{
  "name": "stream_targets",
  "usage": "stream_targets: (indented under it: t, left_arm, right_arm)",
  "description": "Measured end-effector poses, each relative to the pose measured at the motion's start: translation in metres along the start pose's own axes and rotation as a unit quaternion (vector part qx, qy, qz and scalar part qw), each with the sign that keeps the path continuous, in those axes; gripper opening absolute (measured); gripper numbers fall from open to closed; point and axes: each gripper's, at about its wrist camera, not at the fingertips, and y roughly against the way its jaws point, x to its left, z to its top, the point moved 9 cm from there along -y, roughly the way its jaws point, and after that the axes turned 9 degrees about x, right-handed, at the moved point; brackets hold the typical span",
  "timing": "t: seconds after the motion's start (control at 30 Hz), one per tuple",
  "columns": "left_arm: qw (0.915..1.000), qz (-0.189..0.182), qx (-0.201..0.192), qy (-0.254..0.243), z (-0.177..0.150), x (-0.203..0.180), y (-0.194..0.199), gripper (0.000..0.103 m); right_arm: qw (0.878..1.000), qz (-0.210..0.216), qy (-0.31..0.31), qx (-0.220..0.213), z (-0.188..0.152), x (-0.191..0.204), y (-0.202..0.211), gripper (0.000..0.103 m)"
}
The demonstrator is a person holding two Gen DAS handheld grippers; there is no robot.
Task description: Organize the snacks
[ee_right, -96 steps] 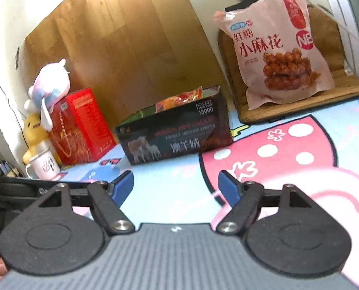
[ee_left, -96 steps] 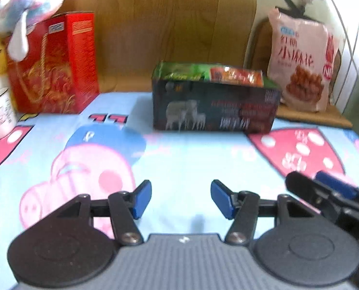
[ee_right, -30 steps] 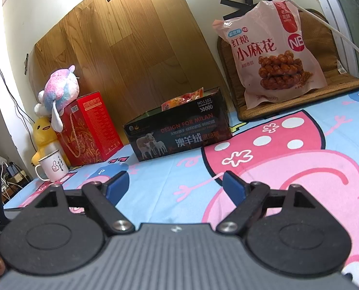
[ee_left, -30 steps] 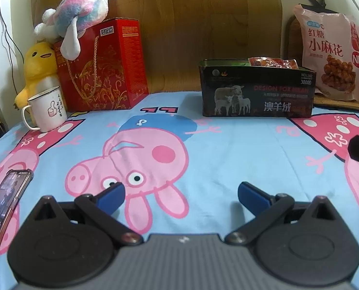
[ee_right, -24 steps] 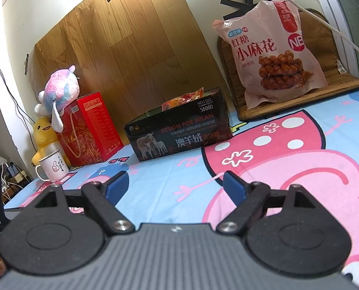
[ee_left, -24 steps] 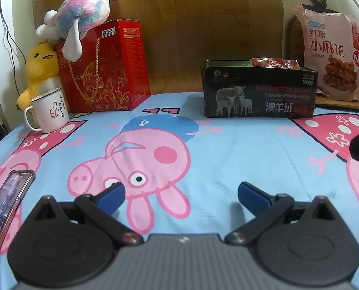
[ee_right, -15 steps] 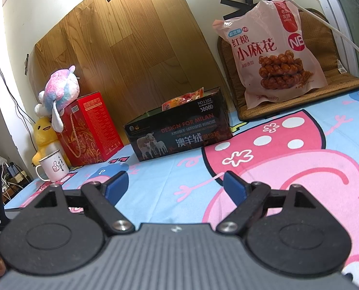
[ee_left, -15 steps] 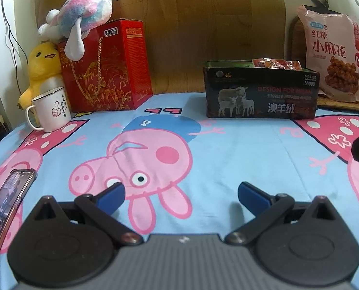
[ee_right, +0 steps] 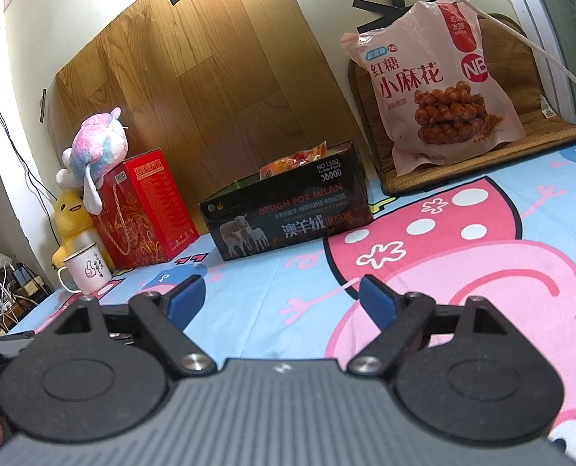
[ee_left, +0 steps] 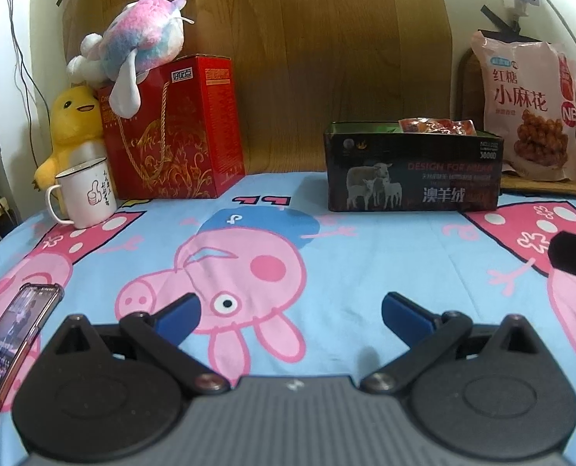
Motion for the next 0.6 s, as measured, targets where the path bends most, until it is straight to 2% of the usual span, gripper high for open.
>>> stream_targets:
  t: [0.6]
  left_arm:
    - [0.9999, -0.013, 0.000, 0.006, -0.0003, 0.0007, 0.0007, 0.103]
  right_arm:
    - [1.000, 0.001, -0.001, 0.000, 0.0002, -0.0005, 0.0001, 0.089]
